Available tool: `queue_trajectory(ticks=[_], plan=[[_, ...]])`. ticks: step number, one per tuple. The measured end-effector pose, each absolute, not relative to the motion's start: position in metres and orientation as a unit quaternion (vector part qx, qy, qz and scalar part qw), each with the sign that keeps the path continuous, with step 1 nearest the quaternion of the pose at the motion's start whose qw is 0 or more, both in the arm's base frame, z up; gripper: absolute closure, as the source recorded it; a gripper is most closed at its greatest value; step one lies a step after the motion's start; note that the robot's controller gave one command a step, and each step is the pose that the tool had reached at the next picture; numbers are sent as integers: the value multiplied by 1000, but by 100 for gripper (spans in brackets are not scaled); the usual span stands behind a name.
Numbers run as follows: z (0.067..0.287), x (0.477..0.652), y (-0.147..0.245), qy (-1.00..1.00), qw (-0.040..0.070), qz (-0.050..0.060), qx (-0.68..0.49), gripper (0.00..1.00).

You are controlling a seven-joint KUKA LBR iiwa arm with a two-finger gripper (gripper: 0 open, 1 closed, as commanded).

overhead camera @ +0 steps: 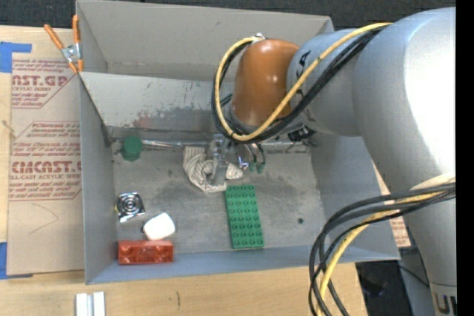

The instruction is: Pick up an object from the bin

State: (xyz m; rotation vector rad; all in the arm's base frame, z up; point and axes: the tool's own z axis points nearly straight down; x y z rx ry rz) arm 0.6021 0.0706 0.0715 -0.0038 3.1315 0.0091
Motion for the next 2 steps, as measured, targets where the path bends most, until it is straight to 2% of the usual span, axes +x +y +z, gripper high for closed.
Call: queue_trajectory(ticks=[1, 2], plan=[[73, 590, 73, 1000, 11, 4, 7, 100], [87, 595, 78, 1000, 7, 3, -6, 0]])
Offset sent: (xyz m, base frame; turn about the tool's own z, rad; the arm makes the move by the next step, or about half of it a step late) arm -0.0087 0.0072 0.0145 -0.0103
